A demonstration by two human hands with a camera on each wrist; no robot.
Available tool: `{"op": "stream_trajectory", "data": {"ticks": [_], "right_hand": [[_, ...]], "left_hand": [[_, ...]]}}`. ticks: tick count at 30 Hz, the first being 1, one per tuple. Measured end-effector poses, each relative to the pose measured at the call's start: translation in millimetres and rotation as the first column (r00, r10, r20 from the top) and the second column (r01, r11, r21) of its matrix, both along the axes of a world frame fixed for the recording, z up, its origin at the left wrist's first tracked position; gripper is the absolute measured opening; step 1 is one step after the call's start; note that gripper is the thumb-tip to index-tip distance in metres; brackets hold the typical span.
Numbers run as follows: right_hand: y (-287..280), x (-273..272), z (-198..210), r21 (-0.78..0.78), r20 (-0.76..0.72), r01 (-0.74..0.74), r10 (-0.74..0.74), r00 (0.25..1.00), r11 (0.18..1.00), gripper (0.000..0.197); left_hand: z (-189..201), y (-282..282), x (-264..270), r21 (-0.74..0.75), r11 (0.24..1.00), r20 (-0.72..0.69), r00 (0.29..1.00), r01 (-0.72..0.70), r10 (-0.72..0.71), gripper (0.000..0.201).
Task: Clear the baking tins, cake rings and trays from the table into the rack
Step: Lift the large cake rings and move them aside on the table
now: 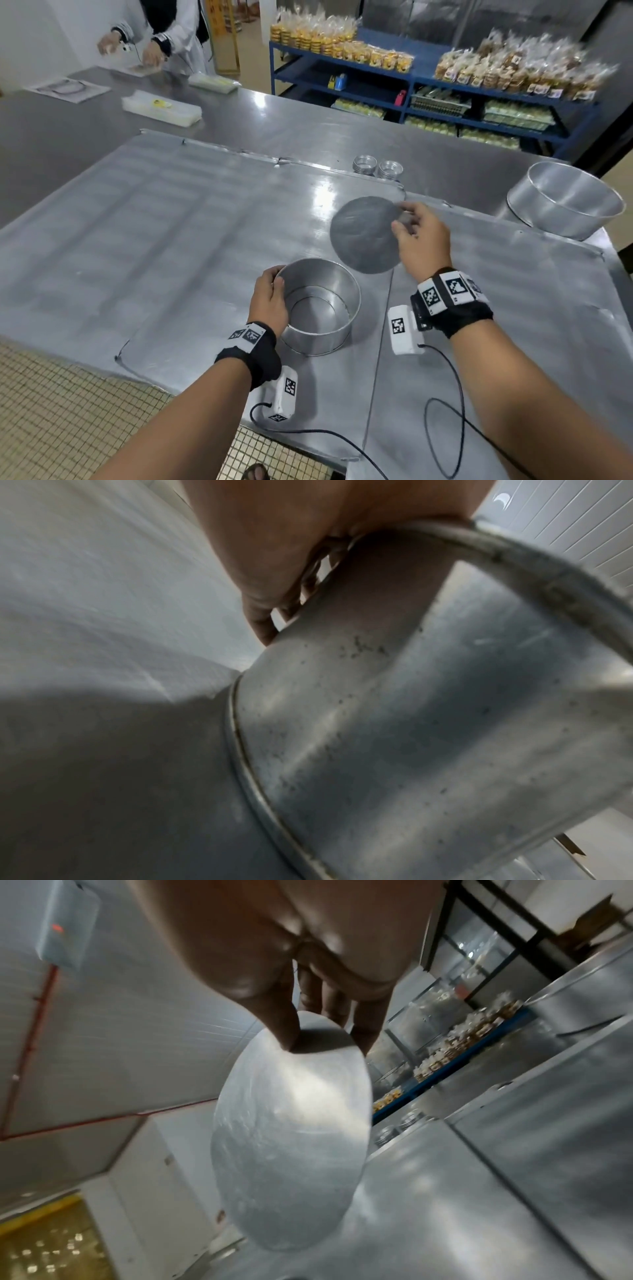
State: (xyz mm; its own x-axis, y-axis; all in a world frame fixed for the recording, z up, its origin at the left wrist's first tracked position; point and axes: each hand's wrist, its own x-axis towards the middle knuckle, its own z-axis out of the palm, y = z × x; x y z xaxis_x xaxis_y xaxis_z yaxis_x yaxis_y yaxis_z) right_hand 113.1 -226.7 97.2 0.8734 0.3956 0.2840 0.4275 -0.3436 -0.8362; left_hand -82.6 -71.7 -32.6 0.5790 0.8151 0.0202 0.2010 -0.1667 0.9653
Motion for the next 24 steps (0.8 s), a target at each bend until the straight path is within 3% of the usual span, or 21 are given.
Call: {"op": "stream_trajectory", "data": {"ticks": [3,9,13,16,19,22,24], "right_hand": [[11.6,-30.5,0.6,-0.139,-0.052,-0.133,0.126,0.991,0.981,0.030],[32.3,-77.3,-30.7,-0.505,-0.193,-0.368,0.313,0.930,0.781,0.038],[41.5,-94.8,-43.4,-0.628,-0.170,-0.382,0.359,0.918,0.678,0.045],[40.7,-100.7,-50.1,-0.778,-0.001,-0.253,0.401,0.916,0.576,0.047],[34.8,-106.2,-58.3,-0.772,0.137,-0.105,0.326,0.935,0.627,0.057],[26.8,-103.5,-60.5,-0.689,-0.044,-0.127,0.133,0.990,0.713,0.074],[20.3,-100.4,-63.8,-0.626,-0.217,-0.127,-0.016,0.976,0.769,0.065]], "left_hand": [[2.1,-0.4,-0.4,0.012,1.000,-0.018,1.000,-0.001,0.001,0.026],[2.8,-1.2,0.5,-0.032,0.999,0.002,1.000,-0.011,0.011,0.027],[2.7,-0.8,0.0,-0.025,1.000,-0.005,1.000,0.008,-0.008,0.028],[3.7,0.0,-0.1,-0.023,1.000,-0.028,0.999,0.018,-0.019,0.028],[6.9,0.3,0.2,-0.009,1.000,-0.036,0.999,0.024,-0.024,0.028],[9.8,-0.1,-0.5,-0.014,0.999,-0.025,0.999,0.033,-0.033,0.029],[10.6,0.3,-1.6,-0.019,0.999,-0.025,0.999,0.038,-0.038,0.029]]}}
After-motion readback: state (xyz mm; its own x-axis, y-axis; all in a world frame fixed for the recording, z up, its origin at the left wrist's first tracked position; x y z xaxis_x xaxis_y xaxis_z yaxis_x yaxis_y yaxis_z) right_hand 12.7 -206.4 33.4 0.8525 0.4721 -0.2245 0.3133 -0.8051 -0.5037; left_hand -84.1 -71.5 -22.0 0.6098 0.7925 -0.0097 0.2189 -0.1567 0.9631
